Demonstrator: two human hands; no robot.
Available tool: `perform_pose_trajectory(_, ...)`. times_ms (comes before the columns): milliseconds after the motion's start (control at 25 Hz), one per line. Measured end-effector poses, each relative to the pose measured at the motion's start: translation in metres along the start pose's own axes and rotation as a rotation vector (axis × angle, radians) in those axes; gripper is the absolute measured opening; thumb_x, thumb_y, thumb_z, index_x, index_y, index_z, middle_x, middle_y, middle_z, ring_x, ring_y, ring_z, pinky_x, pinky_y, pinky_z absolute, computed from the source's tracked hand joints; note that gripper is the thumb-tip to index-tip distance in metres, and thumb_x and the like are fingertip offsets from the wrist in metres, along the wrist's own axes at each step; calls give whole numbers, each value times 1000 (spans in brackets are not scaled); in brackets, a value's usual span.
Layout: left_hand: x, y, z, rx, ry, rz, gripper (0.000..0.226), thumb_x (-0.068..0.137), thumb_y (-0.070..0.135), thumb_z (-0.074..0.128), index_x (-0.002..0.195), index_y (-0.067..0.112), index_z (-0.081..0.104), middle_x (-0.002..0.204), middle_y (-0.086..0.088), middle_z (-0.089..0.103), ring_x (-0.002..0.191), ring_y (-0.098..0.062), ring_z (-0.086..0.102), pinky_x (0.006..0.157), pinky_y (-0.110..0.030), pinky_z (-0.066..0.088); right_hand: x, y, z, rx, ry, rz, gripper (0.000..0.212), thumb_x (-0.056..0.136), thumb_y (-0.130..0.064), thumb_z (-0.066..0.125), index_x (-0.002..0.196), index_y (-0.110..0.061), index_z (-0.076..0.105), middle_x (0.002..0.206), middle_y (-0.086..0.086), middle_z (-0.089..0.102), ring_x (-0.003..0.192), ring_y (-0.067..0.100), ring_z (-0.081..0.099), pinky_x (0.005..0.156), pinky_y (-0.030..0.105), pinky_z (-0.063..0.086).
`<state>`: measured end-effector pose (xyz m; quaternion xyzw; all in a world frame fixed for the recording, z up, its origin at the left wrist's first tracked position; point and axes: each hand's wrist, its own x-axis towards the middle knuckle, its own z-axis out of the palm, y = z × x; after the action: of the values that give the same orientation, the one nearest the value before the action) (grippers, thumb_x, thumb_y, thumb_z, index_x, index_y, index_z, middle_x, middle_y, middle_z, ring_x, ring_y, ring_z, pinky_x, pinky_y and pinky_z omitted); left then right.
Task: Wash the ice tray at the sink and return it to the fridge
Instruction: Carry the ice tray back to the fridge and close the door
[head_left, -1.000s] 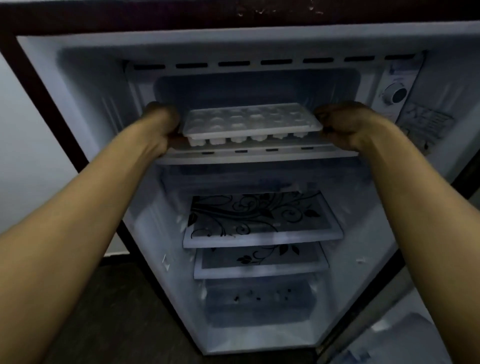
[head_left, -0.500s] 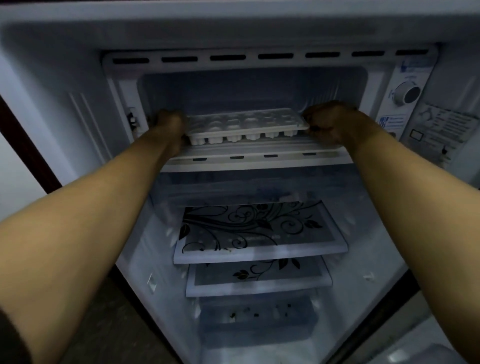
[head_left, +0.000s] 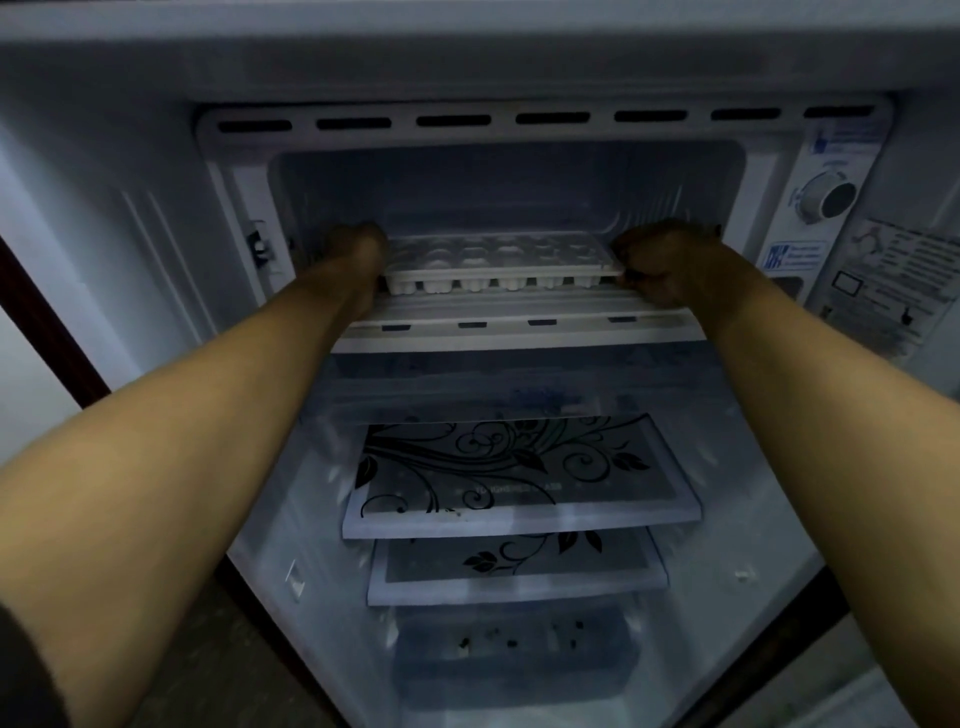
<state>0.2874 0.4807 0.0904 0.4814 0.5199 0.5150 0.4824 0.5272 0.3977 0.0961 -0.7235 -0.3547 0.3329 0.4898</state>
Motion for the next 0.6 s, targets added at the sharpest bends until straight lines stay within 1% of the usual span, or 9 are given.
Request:
perform_pose_trajectory(80,-3,0,2,49,17,6,40,101,16,32,139,6,37,130,-8,50,105,-23,55,89,-30,51,2,1,-2,-103,40,-39,29,95,1,45,71,-16,47,77,2,47,62,8,46,39,9,43)
perform_pose_trajectory(160,-10,-1,1,89,17,27,37,101,16,32,135,5,41,120,-5,52,90,-20,56,74,-25,52,-1,1,-2,-149,68,-100,33,95,2,42,70,-20,41,75,-1,44,63,5,45,43,7,43)
perform_pose_trajectory(200,-10,-1,0,91,13,26,39,100,17,34,136,3,42,122,-5,54,93,-22,56,76,-26,52,-1,4,-4,-199,66,-97,28,97,-3,41,75,-18,45,79,1,48,67,9,49,46,7,43)
perform_pose_trajectory(240,-13,0,-1,112,11,23,40,100,19,36,137,3,42,128,-8,54,101,-24,57,86,-28,50,-7,2,-5,-210,109,-79,20,99,-8,40,85,-12,53,88,7,55,77,16,55,52,10,45)
perform_pose_trajectory(320,-24,-1,-3,210,27,59,44,101,22,36,140,3,38,139,-11,47,120,-27,49,99,-25,40,-16,6,-3,-349,165,-122,26,100,-10,39,109,4,58,112,19,59,102,30,56,63,16,42)
perform_pose_trajectory(440,-50,-2,-7,351,63,162,46,102,25,30,140,0,35,144,-14,42,128,-29,43,104,-27,33,-34,13,-2,-246,199,-268,20,94,3,42,98,9,60,99,17,59,91,29,56,75,27,46)
perform_pose_trajectory(480,-59,-3,-9,377,79,201,45,102,25,30,139,-1,35,143,-15,42,127,-29,43,102,-26,33,-43,15,-1,-225,225,-275,22,94,5,42,106,11,59,109,20,59,101,32,56,87,29,44)
perform_pose_trajectory(520,-69,-3,-11,392,83,234,44,102,25,29,138,-1,35,143,-15,42,128,-28,42,101,-25,32,-55,15,-1,-206,202,-273,28,93,6,41,118,11,54,122,23,56,114,34,52,96,25,39)
perform_pose_trajectory(600,-90,-5,-19,394,55,259,49,102,24,30,144,-1,25,148,-14,35,133,-28,37,108,-26,28,-84,18,1,-174,116,-288,43,92,10,36,135,5,40,138,17,47,128,30,43,93,11,30)
